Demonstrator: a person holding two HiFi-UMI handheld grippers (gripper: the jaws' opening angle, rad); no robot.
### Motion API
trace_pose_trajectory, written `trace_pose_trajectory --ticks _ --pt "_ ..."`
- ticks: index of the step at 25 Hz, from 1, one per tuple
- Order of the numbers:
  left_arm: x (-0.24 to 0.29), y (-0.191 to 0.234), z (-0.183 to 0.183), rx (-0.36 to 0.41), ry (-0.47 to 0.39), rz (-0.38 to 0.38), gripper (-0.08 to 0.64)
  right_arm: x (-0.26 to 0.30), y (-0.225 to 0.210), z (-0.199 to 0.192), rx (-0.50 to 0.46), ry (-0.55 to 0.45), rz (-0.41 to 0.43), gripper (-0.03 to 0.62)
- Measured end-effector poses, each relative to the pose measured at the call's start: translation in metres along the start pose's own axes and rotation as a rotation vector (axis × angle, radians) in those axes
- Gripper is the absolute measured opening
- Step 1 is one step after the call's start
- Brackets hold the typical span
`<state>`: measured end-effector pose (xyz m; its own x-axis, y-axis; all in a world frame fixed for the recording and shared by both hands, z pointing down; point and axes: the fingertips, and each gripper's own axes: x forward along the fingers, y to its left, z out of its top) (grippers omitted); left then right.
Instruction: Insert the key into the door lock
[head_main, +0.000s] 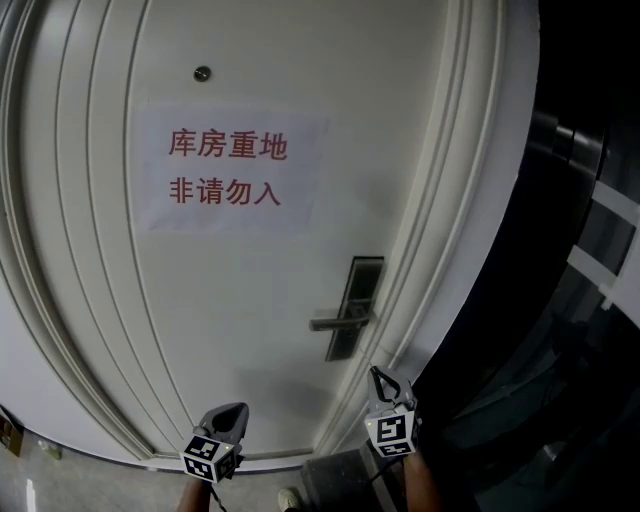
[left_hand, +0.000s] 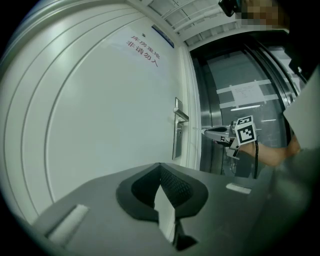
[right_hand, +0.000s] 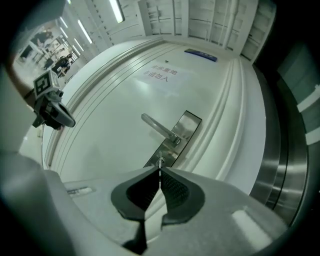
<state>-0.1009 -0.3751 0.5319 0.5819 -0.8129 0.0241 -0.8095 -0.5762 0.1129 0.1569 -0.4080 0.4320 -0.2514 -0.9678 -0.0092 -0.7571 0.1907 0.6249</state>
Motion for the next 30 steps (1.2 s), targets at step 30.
trace_pose_trajectory --ticks 30 --pt "0.021 0.0 -0.02 -0.036 0.033 0.0 0.003 0.058 -0.005 -0.012 -0.579 0.167 -0.07 0.011"
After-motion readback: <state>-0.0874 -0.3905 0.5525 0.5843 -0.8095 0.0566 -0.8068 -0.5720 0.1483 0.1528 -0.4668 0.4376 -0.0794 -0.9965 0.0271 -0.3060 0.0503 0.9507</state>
